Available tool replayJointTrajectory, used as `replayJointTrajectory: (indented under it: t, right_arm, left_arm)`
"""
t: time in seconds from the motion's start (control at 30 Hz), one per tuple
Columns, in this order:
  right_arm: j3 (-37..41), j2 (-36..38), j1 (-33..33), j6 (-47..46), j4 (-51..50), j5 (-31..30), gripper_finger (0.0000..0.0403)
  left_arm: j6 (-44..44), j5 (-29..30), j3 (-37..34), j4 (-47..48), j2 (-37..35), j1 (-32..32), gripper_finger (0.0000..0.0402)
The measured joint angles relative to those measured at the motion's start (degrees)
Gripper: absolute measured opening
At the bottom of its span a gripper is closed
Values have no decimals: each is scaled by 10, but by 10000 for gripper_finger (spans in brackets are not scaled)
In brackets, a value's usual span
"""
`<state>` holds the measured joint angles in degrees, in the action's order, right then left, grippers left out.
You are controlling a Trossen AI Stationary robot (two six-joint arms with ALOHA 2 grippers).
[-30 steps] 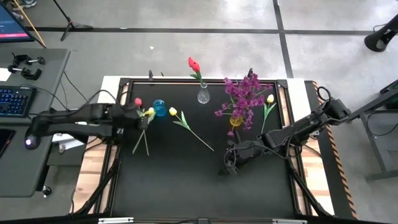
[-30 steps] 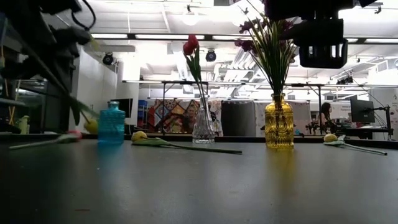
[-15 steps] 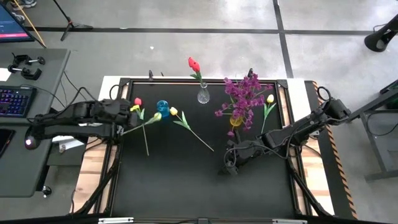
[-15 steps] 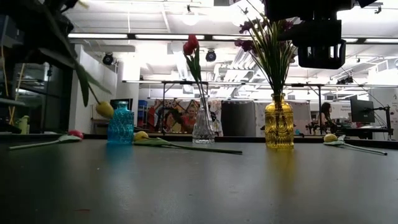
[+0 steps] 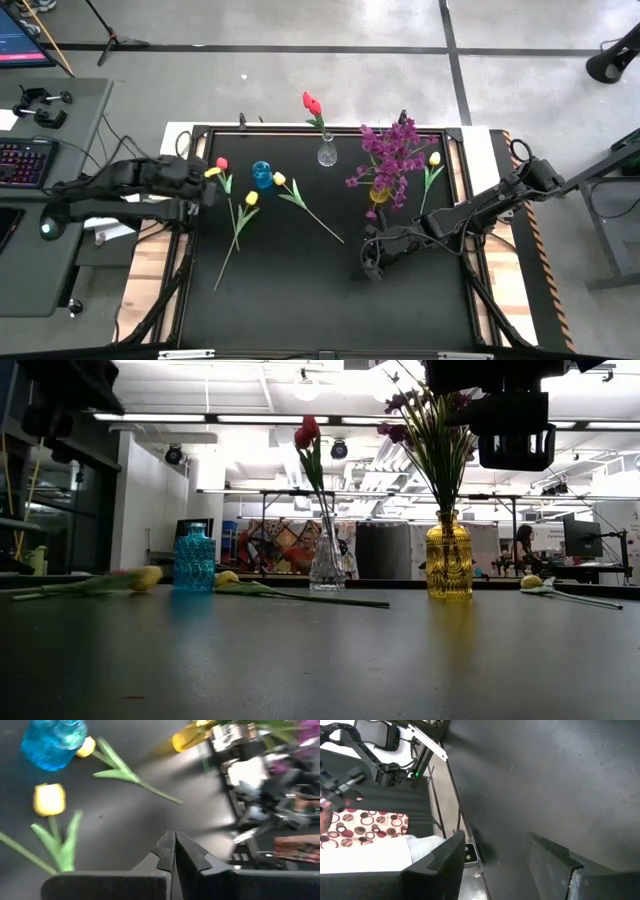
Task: Sort flowers into vase by color
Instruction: Put the left yellow flower into the blue vase
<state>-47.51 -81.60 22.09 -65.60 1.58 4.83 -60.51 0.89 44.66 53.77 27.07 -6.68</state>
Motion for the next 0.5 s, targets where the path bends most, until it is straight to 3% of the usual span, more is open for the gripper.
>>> replayJointTrajectory:
  t: [0.3,0.5]
  right_arm:
    - [0,0,0,0,0,-19,193]
    - [0,0,0,1,0,-35,193]
  left_arm:
    - [-23,26,-73,5,88,12,5]
    - [-33,27,-86,4,162,77,50]
